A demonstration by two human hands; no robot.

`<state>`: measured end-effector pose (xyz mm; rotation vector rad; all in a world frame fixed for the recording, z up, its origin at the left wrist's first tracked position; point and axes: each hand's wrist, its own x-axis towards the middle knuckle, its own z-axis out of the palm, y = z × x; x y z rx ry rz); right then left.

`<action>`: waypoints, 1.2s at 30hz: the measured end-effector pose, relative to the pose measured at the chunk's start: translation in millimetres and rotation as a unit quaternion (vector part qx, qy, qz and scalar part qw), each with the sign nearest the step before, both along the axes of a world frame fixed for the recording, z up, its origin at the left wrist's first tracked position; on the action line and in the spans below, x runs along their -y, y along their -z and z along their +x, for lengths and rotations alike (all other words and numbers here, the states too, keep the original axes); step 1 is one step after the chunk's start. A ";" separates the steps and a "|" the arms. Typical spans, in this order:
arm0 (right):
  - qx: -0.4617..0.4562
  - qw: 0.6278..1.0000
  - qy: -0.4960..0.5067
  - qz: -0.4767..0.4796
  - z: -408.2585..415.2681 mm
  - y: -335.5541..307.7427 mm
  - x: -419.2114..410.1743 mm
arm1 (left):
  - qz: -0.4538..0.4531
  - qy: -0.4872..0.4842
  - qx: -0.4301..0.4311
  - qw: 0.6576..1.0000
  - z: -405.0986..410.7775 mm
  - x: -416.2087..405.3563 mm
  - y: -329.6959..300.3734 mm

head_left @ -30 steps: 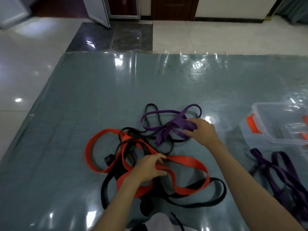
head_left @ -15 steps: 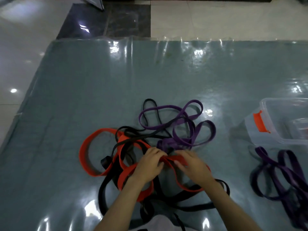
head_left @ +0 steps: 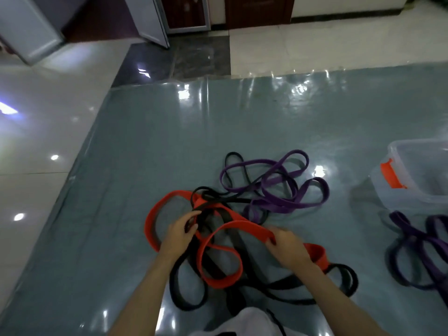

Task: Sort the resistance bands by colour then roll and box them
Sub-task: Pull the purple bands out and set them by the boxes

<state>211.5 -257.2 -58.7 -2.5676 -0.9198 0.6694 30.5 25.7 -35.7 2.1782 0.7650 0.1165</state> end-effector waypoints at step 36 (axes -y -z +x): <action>-0.152 0.901 0.261 0.310 -3.9 -80.2 32.3 | -0.273 -0.167 -0.012 0.947 32.3 46.7 -41.9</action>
